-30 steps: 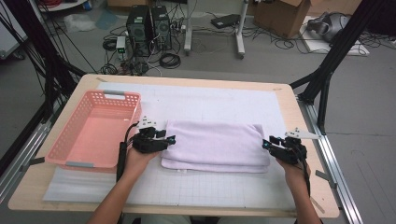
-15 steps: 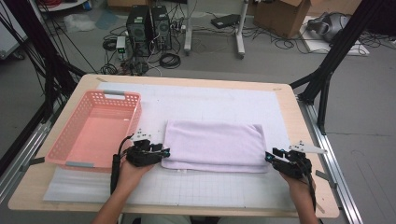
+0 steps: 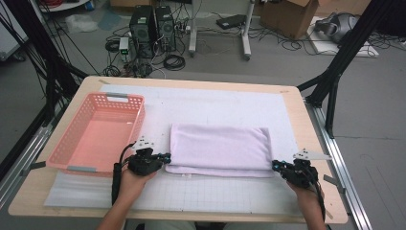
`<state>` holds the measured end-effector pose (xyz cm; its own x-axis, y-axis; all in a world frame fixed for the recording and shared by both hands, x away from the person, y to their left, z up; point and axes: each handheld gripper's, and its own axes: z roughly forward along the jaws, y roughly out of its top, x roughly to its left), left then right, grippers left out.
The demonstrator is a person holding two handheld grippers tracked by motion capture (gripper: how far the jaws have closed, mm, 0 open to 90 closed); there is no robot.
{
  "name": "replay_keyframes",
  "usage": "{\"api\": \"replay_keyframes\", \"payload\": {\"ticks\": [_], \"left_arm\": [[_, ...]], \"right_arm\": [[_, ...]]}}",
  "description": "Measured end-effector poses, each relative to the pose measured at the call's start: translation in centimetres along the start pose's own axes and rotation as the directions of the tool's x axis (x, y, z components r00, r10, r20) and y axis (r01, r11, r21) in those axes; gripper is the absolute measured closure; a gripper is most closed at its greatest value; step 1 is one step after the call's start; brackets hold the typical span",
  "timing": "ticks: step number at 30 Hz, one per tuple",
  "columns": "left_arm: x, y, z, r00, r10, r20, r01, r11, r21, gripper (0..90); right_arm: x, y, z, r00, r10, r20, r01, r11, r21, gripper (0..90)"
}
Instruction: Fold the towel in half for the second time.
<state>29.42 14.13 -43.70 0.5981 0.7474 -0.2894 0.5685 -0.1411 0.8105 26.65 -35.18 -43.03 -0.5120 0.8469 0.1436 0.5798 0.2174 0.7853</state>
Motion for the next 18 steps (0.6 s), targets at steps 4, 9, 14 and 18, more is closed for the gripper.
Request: {"api": "replay_keyframes", "payload": {"ticks": [4,9,14,18], "left_arm": [[-0.1,-0.1,-1.1,1.0000,-0.001,0.010,0.001,0.9997,-0.025,86.8],[-0.4,-0.8,-2.3,0.9997,-0.010,0.021,0.011,0.9993,-0.036,86.7],[-0.7,-1.6,-2.3,0.9999,0.013,0.004,-0.013,0.9999,0.002,79.0],[-0.5,-1.0,-2.1,0.9985,0.051,-0.020,-0.052,0.9968,-0.060,60.5]], "right_arm": [[0.3,0.0,-0.6,0.9999,0.007,-0.010,-0.007,1.000,-0.015,85.3],[1.1,-0.4,-1.7,0.9998,0.007,-0.018,-0.007,1.000,-0.010,85.3],[1.4,-1.1,-1.8,0.9998,0.019,-0.004,-0.019,1.000,0.022,72.8],[1.1,-0.9,-2.2,0.9980,0.047,0.042,-0.046,0.998,-0.035,63.1]]}}
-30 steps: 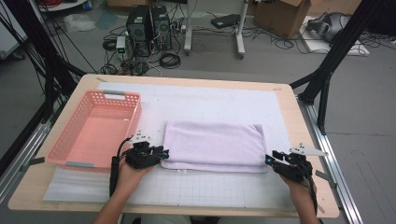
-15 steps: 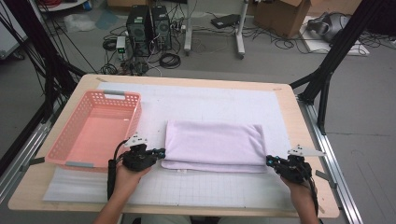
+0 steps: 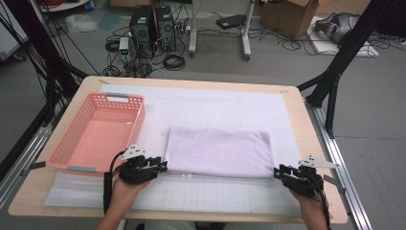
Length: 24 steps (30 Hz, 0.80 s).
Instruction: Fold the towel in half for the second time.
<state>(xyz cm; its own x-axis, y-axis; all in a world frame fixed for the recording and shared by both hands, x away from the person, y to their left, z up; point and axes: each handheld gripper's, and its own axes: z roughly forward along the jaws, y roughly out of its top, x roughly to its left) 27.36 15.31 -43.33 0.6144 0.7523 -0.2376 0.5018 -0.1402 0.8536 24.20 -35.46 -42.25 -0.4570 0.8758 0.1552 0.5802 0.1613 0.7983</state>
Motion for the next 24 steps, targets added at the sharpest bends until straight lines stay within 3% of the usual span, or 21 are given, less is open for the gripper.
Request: {"api": "replay_keyframes", "payload": {"ticks": [2,4,9,11,14,16,20,24], "left_arm": [[0.1,0.3,0.2,0.9993,0.036,0.006,-0.035,0.9988,-0.033,61.6],[0.4,0.6,0.8,0.9998,0.021,0.003,-0.021,0.9990,-0.039,61.7],[0.5,0.6,1.9,0.9994,0.035,0.007,-0.035,0.9993,-0.017,63.1],[0.5,0.3,2.2,0.9995,0.029,0.011,-0.029,0.9996,0.003,63.4],[0.2,0.0,2.6,0.9992,0.039,0.001,-0.039,0.9978,0.053,64.7],[0.1,-0.3,2.8,0.9988,0.049,-0.008,-0.048,0.9951,0.086,65.6],[0.1,-0.3,2.7,0.9986,0.047,-0.022,-0.045,0.9948,0.091,66.7],[0.2,0.1,2.6,0.9994,0.034,-0.005,-0.034,0.9985,0.044,57.4]], "right_arm": [[0.1,0.4,-0.2,0.9997,-0.022,0.014,0.022,0.999,-0.047,66.1],[0.2,0.8,0.2,0.9985,-0.050,0.019,0.051,0.997,-0.055,69.6],[0.1,0.9,3.2,0.9968,-0.075,-0.029,0.076,0.997,0.025,76.2],[0.1,0.5,4.0,0.9940,-0.109,-0.012,0.109,0.990,0.087,77.4],[-0.3,0.3,3.6,0.9928,-0.119,0.015,0.117,0.989,0.086,78.4],[-0.5,0.2,3.3,0.9899,-0.134,0.047,0.129,0.987,0.096,76.0],[-0.8,0.1,2.8,0.9921,-0.113,0.056,0.108,0.991,0.081,72.6],[-0.9,0.1,2.1,0.9932,-0.096,0.066,0.094,0.995,0.032,60.8]]}}
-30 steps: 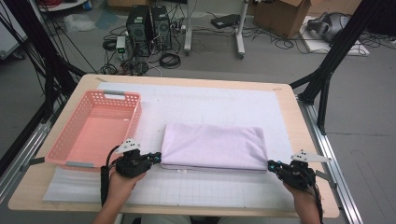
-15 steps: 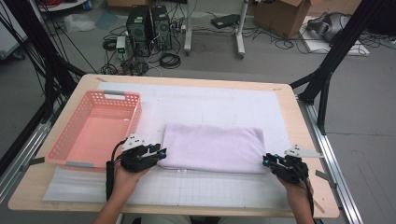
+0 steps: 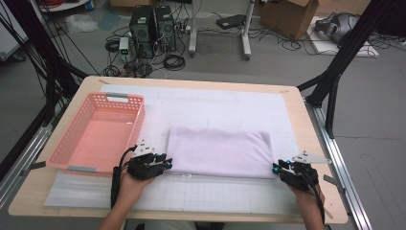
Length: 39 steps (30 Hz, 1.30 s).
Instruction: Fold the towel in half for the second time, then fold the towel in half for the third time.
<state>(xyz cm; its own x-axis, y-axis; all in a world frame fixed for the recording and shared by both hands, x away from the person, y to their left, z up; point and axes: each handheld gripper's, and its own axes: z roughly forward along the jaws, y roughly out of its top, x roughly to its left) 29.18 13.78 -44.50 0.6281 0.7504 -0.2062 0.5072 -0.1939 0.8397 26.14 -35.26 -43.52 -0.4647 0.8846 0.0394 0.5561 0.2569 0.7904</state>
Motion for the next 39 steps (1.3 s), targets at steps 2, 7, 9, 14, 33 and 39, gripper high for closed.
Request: {"api": "replay_keyframes", "payload": {"ticks": [2,7,9,14,33,39], "left_arm": [[0.1,0.5,0.1,0.9998,-0.017,0.009,0.017,0.9994,-0.031,47.1],[0.2,1.5,-0.4,0.9996,-0.013,0.025,0.016,0.9908,-0.134,37.2],[0.0,1.6,-0.6,0.9997,-0.002,0.024,0.006,0.9852,-0.171,32.7],[-0.9,1.5,-0.7,0.9986,0.051,0.016,-0.047,0.9791,-0.198,16.9],[-0.7,1.0,-0.6,0.9978,0.061,0.024,-0.056,0.9817,-0.182,19.3],[-0.9,0.9,-0.8,0.9976,0.052,0.046,-0.044,0.9840,-0.173,19.3]], "right_arm": [[-0.1,0.1,-0.2,1.0000,-0.006,-0.001,0.006,1.000,-0.021,55.9],[-0.3,0.2,-0.7,0.9999,0.010,-0.004,-0.010,0.996,-0.092,30.8],[-0.3,0.3,-0.7,0.9995,0.032,0.006,-0.031,0.993,-0.111,21.6],[-0.1,0.5,-0.9,1.0000,-0.010,0.003,0.010,0.992,-0.123,19.1],[-0.2,0.3,-1.3,0.9997,-0.023,-0.001,0.022,0.990,-0.139,18.6],[-0.4,0.2,-1.4,0.9999,-0.014,-0.005,0.013,0.990,-0.143,18.6]]}}
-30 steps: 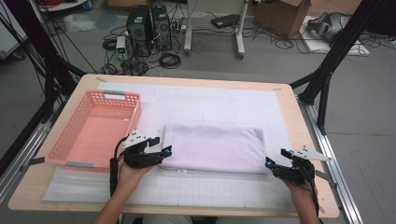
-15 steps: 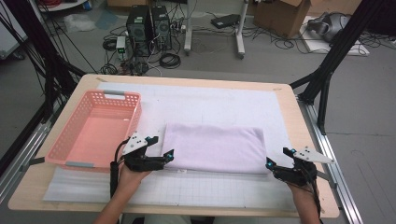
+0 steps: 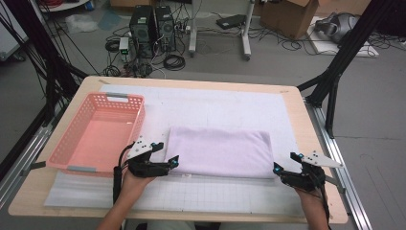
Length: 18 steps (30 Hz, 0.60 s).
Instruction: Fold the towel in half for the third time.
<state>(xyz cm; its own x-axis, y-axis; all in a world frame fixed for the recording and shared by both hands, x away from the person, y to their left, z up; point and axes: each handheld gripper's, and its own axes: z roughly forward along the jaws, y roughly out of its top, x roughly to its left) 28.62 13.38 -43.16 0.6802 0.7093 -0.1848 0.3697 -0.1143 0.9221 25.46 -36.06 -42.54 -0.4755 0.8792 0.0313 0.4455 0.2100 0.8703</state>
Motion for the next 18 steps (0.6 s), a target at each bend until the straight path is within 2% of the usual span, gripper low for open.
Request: {"api": "replay_keyframes", "payload": {"ticks": [9,13,18], "left_arm": [[0.2,-0.4,0.0,0.9989,-0.013,-0.045,0.015,0.9991,0.041,18.3],[0.2,-0.6,0.1,0.9988,-0.018,-0.046,0.021,0.9977,0.065,18.3],[-0.1,-0.9,0.3,0.9992,-0.024,-0.031,0.027,0.9940,0.106,18.8]], "right_arm": [[0.3,-0.1,0.8,0.9997,-0.006,-0.025,0.006,1.000,0.024,18.6],[0.4,-0.1,1.0,0.9990,-0.003,-0.045,0.004,1.000,0.030,18.6],[0.3,0.0,1.3,0.9988,0.002,-0.048,0.000,1.000,0.029,18.6]]}}
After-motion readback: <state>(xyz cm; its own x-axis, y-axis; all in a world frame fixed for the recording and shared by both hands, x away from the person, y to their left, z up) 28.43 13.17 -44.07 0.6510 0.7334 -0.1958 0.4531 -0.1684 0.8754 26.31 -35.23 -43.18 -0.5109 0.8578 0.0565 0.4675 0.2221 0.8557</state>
